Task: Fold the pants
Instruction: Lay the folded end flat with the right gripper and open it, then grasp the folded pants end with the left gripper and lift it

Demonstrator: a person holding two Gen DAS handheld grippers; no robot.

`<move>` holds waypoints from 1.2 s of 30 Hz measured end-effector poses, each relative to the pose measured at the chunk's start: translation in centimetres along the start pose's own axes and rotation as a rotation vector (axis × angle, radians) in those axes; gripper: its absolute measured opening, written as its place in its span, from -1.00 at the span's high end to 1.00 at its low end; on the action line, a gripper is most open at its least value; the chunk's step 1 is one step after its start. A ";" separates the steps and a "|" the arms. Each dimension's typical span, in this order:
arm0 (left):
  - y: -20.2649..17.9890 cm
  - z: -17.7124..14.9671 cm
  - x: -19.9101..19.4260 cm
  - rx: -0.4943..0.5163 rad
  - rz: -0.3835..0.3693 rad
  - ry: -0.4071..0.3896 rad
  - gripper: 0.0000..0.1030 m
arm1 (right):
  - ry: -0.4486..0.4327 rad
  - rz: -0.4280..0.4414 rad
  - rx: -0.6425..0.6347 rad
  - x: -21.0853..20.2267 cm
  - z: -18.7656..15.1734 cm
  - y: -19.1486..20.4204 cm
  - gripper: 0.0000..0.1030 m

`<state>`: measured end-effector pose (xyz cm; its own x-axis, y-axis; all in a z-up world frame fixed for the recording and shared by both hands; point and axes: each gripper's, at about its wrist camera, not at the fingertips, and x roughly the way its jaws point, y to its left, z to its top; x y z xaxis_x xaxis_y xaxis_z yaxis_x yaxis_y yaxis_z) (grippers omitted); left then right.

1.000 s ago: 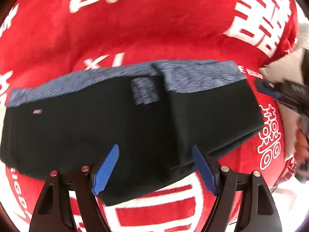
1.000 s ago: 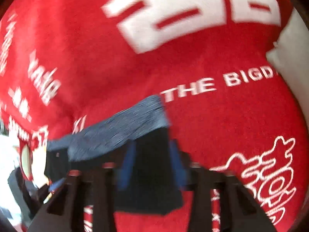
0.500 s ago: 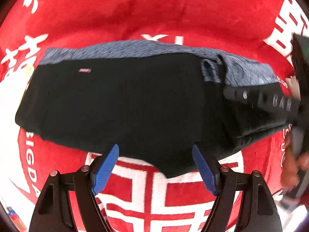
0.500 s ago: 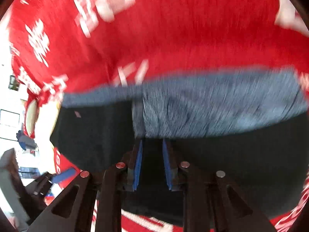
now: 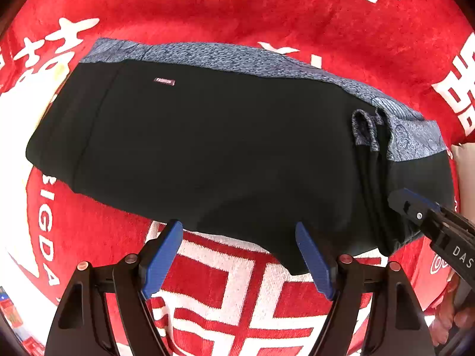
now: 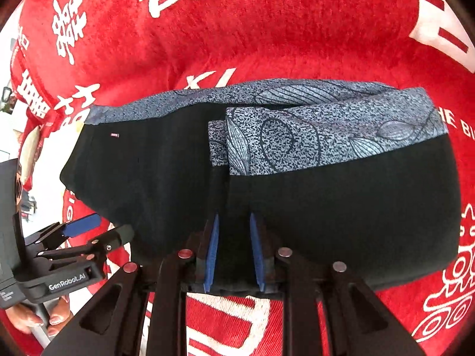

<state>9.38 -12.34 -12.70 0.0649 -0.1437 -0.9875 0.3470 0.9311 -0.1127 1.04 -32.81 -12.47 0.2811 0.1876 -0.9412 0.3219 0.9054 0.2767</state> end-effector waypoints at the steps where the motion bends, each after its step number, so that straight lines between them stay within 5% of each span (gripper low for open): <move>1: 0.1 0.2 0.1 -0.003 0.001 0.001 -0.53 | 0.005 -0.007 0.001 -0.1 0.0 0.3 0.53; 18: 2.9 -0.7 -0.9 -0.060 -0.036 -0.001 -0.53 | -0.050 -0.129 -0.071 -2.7 -0.1 2.9 0.47; 19: 3.1 -0.8 -0.9 -0.067 -0.041 0.001 -0.53 | -0.045 -0.135 -0.067 -2.4 -0.1 2.8 0.39; 21: 3.6 -1.0 -1.0 -0.081 -0.049 0.002 -0.53 | -0.013 -0.150 -0.055 -0.9 -0.2 2.6 -0.13; 25: 4.6 -1.3 -1.2 -0.107 -0.068 -0.002 -0.53 | -0.008 -0.189 -0.073 0.8 -0.9 3.0 -0.28; 36: 16.7 -1.6 -2.9 -0.427 -0.279 -0.227 -0.53 | 0.001 -0.183 -0.108 0.9 -1.1 3.0 -0.36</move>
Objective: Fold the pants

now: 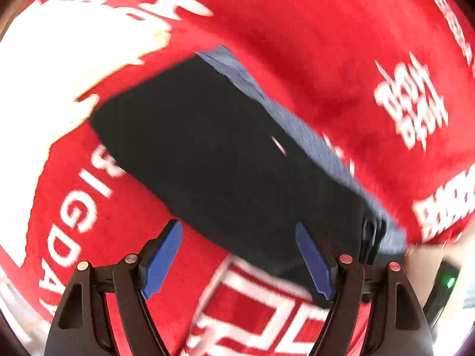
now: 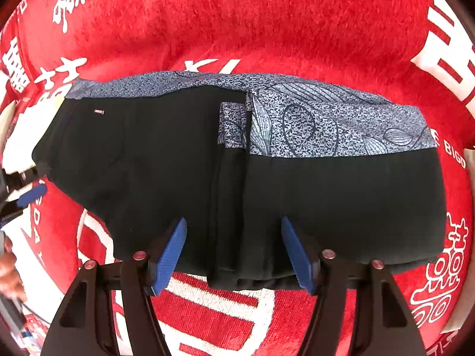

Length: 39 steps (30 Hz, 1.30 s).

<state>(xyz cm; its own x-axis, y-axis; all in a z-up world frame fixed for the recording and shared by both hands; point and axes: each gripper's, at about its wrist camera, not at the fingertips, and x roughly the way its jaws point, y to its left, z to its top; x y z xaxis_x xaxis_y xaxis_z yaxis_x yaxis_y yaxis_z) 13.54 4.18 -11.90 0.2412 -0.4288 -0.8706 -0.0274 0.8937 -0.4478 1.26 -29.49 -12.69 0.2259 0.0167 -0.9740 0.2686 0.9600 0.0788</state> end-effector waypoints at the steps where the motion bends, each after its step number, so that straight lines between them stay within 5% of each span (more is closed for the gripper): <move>1: 0.7 0.3 0.1 -0.020 -0.015 -0.009 -0.53 | 0.000 -0.004 -0.009 0.0 0.0 0.1 -0.37; 9: 4.8 1.1 1.8 -0.183 -0.183 -0.032 -0.53 | 0.000 -0.028 -0.036 0.2 0.2 0.5 -0.40; 20: 4.8 3.0 3.2 -0.241 -0.257 -0.057 -0.54 | -0.009 -0.038 -0.039 0.3 0.1 0.6 -0.42; 23: 4.1 3.2 3.3 -0.254 -0.213 -0.073 -0.53 | -0.010 -0.041 -0.046 0.5 0.0 0.7 -0.42; 27: 2.6 3.4 3.2 -0.177 -0.044 -0.071 0.37 | 0.001 -0.038 -0.051 0.2 0.1 0.8 -0.42; 32: -1.3 3.3 2.0 0.031 0.103 -0.121 0.48 | 0.002 0.042 -0.035 -2.3 2.1 1.2 -0.43; 39: -8.4 0.3 0.3 0.423 0.266 -0.237 0.48 | 0.081 0.336 -0.038 -4.6 10.6 5.1 -0.61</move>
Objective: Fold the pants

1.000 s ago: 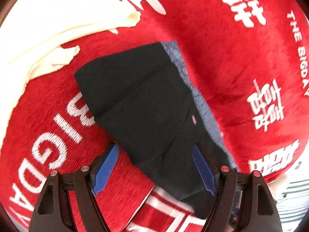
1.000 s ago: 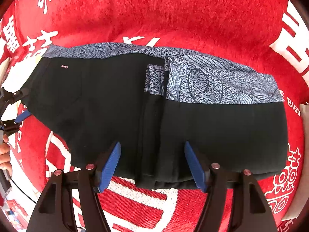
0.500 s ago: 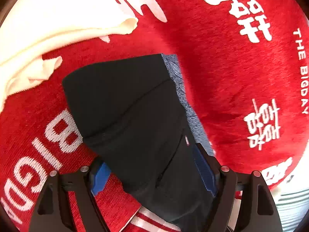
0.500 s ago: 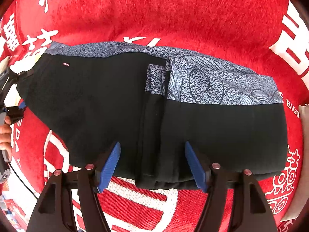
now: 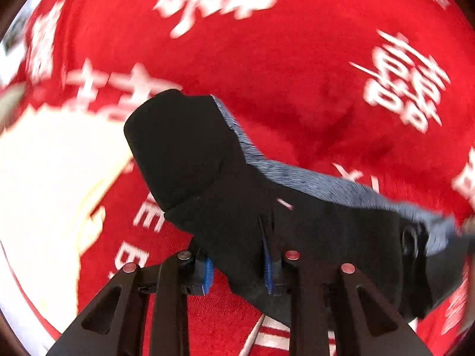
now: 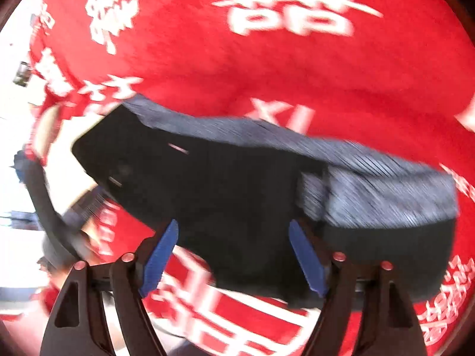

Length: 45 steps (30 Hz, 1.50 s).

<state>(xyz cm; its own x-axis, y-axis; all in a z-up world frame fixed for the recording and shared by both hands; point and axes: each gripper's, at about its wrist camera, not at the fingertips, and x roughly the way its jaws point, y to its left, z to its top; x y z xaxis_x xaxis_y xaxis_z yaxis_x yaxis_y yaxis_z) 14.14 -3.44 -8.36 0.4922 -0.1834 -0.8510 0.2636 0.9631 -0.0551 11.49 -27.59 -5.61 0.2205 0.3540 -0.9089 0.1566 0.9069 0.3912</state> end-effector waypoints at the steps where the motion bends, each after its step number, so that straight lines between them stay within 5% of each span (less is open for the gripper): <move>1: -0.4 -0.2 -0.2 0.028 0.006 -0.008 0.48 | 0.030 0.045 -0.014 0.5 1.7 1.1 -0.64; 5: -2.1 -0.2 -0.7 0.132 0.036 -0.040 0.48 | 0.153 0.146 -0.065 3.5 6.9 5.9 -0.73; 10: -3.1 -0.1 -0.8 0.184 0.057 -0.056 0.48 | 0.260 0.135 -0.180 7.1 10.8 12.3 -0.78; 18: -6.2 -0.9 -2.0 0.300 0.090 -0.116 0.48 | 0.398 -0.088 -0.298 11.5 11.9 16.2 -0.74; 19: -6.5 -1.0 -2.2 0.308 0.089 -0.120 0.48 | 0.394 -0.105 -0.289 11.4 11.7 15.8 -0.60; 21: -6.8 -1.0 -2.4 0.309 0.085 -0.115 0.48 | 0.375 -0.101 -0.255 10.8 11.8 14.7 0.67; 29: -9.6 -0.7 -4.7 0.353 0.050 -0.148 0.48 | 0.199 0.085 -0.154 4.8 10.3 8.9 0.70; 35: -13.4 -0.1 -7.9 0.372 -0.044 -0.162 0.48 | 0.048 0.265 -0.026 -2.1 7.3 2.3 0.70; 45: -24.6 -2.3 -11.5 0.529 -0.194 -0.151 0.48 | -0.147 0.356 0.159 -11.0 -0.1 -9.8 0.70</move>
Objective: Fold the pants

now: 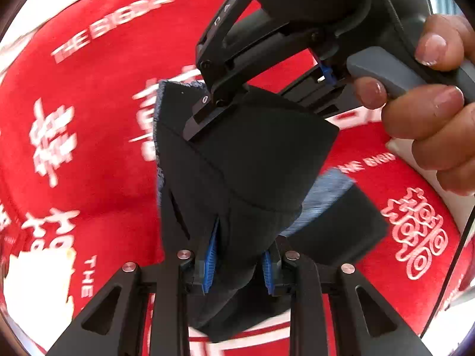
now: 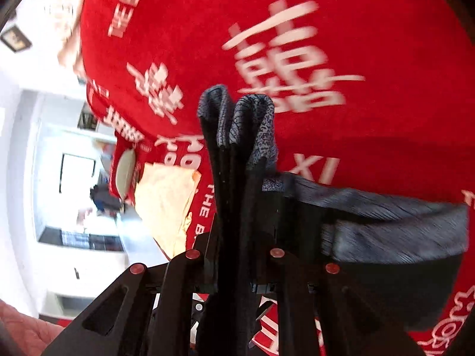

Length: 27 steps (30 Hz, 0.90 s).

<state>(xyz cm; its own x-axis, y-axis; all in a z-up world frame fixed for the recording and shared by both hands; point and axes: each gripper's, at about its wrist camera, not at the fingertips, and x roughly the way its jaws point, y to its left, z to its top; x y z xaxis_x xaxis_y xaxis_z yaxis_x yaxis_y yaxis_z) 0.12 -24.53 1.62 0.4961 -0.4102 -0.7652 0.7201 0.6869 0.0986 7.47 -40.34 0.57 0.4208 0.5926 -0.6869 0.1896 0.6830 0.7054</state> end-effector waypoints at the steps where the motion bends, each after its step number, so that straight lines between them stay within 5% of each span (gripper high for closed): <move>1: -1.3 0.1 0.2 0.021 -0.009 0.005 0.48 | -0.012 0.001 0.018 -0.9 -0.5 -1.1 0.70; 10: -9.8 -0.4 3.2 0.169 -0.051 0.072 0.48 | -0.096 0.021 0.190 -5.9 -4.8 -10.9 0.70; 21: -16.2 -2.2 7.9 0.269 -0.051 0.174 0.47 | -0.064 -0.121 0.288 -4.8 -7.7 -20.8 0.57; 23: -16.3 -2.4 7.9 0.296 -0.049 0.176 0.34 | -0.081 -0.113 0.304 -4.9 -8.0 -21.1 0.55; 25: -15.9 -2.3 7.3 0.301 -0.074 0.181 -0.12 | -0.090 -0.130 0.308 -5.2 -8.2 -20.7 0.45; 27: -14.8 -2.2 6.3 0.276 -0.092 0.186 -0.28 | -0.092 -0.188 0.300 -5.7 -8.4 -20.1 0.35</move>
<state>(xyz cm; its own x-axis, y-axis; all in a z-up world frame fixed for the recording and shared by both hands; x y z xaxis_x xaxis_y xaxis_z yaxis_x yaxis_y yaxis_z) -8.45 -36.01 -6.08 0.3447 -0.3288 -0.8792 0.8743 0.4533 0.1733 -6.17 -53.84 -11.19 0.4294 0.4184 -0.8003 0.5169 0.6128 0.5977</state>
